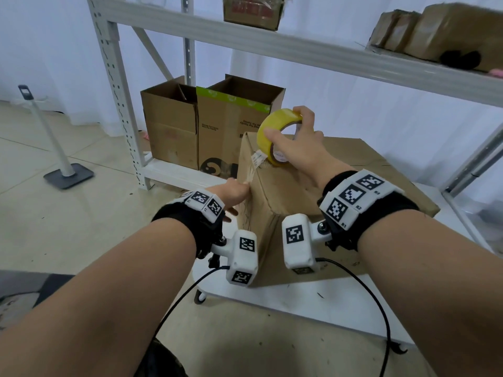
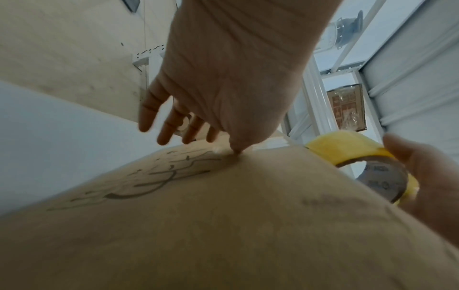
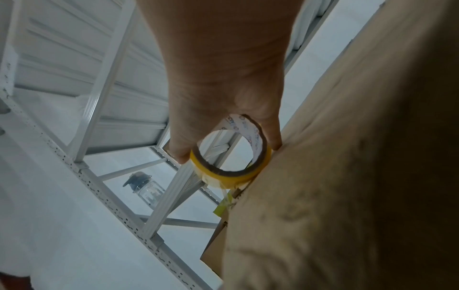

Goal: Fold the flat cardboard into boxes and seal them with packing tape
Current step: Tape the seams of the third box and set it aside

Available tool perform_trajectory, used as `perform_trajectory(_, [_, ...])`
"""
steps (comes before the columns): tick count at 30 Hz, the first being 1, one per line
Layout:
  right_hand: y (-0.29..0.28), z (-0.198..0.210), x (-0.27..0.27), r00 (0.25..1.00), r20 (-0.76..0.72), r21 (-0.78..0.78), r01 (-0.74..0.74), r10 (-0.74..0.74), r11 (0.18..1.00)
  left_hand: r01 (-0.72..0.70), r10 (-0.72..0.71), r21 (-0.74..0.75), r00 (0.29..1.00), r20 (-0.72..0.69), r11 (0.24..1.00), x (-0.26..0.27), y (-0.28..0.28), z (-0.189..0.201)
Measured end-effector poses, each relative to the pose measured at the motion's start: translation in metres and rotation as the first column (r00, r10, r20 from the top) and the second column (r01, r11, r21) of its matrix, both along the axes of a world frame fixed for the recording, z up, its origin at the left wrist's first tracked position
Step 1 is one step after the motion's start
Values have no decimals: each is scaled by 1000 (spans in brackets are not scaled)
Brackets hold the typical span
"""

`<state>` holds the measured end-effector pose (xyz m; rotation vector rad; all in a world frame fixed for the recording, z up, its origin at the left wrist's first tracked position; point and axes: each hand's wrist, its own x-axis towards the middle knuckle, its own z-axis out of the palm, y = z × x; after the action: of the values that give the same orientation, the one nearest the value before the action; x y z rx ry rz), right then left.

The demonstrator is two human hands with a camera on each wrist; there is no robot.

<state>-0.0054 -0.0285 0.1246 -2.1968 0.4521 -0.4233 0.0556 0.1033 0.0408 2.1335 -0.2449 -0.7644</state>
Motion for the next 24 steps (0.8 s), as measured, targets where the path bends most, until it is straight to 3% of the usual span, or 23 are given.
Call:
perform_trajectory(3, [-1, -1, 2, 1000, 8, 46, 5, -5, 999, 96, -110, 190, 992, 63, 977, 7, 4, -2])
perform_trajectory(5, [-4, -3, 2, 1000, 14, 69, 5, -6, 998, 65, -125, 241, 962, 242, 968, 15, 3, -2])
perform_trajectory(6, [-6, -4, 2, 1000, 16, 83, 2, -3, 997, 34, -77, 141, 945, 317, 989, 16, 4, 2])
perform_trajectory(8, [-9, -5, 1, 1000, 14, 107, -10, 9, 994, 0, 89, -267, 943, 321, 964, 12, 2, 15])
perform_trajectory(9, [-9, -4, 1, 1000, 13, 114, -13, 12, 993, 17, 104, -437, 962, 252, 899, 8, 0, 23])
perform_trajectory(11, [-8, -5, 2, 1000, 16, 131, -11, 9, 991, 30, -1, -666, 999, 44, 745, 0, -6, 30])
perform_trajectory(13, [-8, -6, 2, 1000, 31, 153, -10, 6, 988, -71, -55, -783, 990, -133, 618, -6, -11, 30])
perform_trajectory(16, [-9, -8, 1, 998, 55, 163, -9, 0, 987, -74, -46, -778, 990, -132, 624, -12, -18, 20])
perform_trajectory(19, [-9, -6, 2, 998, 65, 190, -2, -11, 982, 37, -63, -732, 998, -8, 680, -9, -17, 13])
perform_trajectory(20, [-7, -5, 2, 998, 61, 212, 5, -18, 977, 109, -56, -692, 993, 99, 714, -6, -15, 15])
perform_trajectory(22, [-7, 0, 4, 998, 53, 257, 9, -23, 966, 331, -119, -512, 908, 402, 792, 11, -10, 16])
perform_trajectory(24, [-9, 3, 4, 1000, 25, 268, 5, -12, 963, 453, -238, -322, 814, 529, 831, 25, -1, 19])
